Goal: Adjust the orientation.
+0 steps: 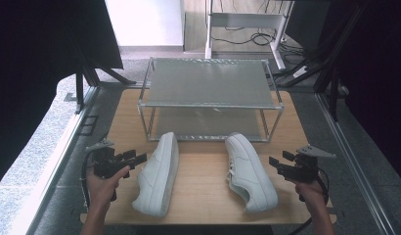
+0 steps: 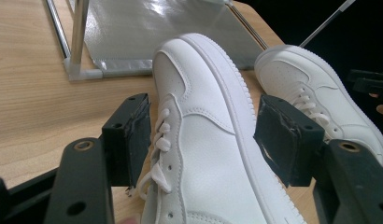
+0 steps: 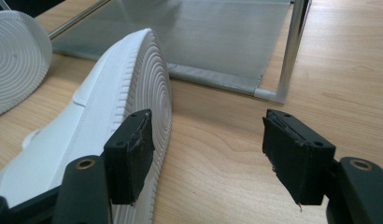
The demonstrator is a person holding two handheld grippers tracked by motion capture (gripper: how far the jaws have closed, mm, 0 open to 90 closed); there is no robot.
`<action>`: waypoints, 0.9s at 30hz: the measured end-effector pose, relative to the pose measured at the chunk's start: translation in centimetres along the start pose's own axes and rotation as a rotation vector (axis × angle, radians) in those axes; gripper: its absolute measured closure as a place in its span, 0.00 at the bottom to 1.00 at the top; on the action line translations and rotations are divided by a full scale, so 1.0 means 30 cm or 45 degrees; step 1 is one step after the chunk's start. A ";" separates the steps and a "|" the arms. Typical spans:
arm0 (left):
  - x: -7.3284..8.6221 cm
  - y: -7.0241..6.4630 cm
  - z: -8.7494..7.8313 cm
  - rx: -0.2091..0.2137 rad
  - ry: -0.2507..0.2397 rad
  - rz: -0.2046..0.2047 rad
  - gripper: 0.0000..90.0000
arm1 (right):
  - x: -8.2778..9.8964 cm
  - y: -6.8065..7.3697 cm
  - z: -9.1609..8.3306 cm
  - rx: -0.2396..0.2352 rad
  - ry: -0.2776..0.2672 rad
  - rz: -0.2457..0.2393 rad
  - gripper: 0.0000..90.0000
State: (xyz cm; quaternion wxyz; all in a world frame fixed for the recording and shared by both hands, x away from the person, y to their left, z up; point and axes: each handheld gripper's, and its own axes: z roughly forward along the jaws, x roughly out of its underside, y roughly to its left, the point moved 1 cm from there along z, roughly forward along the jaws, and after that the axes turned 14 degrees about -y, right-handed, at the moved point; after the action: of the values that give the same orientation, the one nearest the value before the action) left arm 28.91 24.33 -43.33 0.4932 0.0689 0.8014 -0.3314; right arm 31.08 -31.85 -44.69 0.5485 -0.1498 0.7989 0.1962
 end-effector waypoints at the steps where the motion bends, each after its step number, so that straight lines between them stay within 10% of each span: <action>1: 0.000 -0.001 0.000 0.001 0.001 0.001 0.40 | 0.001 0.000 -0.001 0.003 0.000 -0.003 0.38; 14: -0.012 -0.007 -0.018 -0.013 -0.025 0.009 0.45 | 0.004 -0.008 -0.009 0.038 -0.002 0.011 0.38; 17: -0.022 -0.020 -0.039 -0.033 -0.057 0.036 0.66 | 0.004 -0.009 -0.011 0.045 0.003 0.011 0.38; 27: -0.040 -0.017 -0.072 -0.030 -0.075 0.037 0.90 | 0.014 -0.014 -0.005 0.053 0.019 0.022 0.38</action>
State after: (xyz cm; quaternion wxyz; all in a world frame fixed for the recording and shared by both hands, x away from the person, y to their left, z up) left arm 27.69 25.49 -41.44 0.5220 0.0648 0.7893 -0.3166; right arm 30.99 -32.30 -45.08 0.5438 -0.1331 0.8081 0.1832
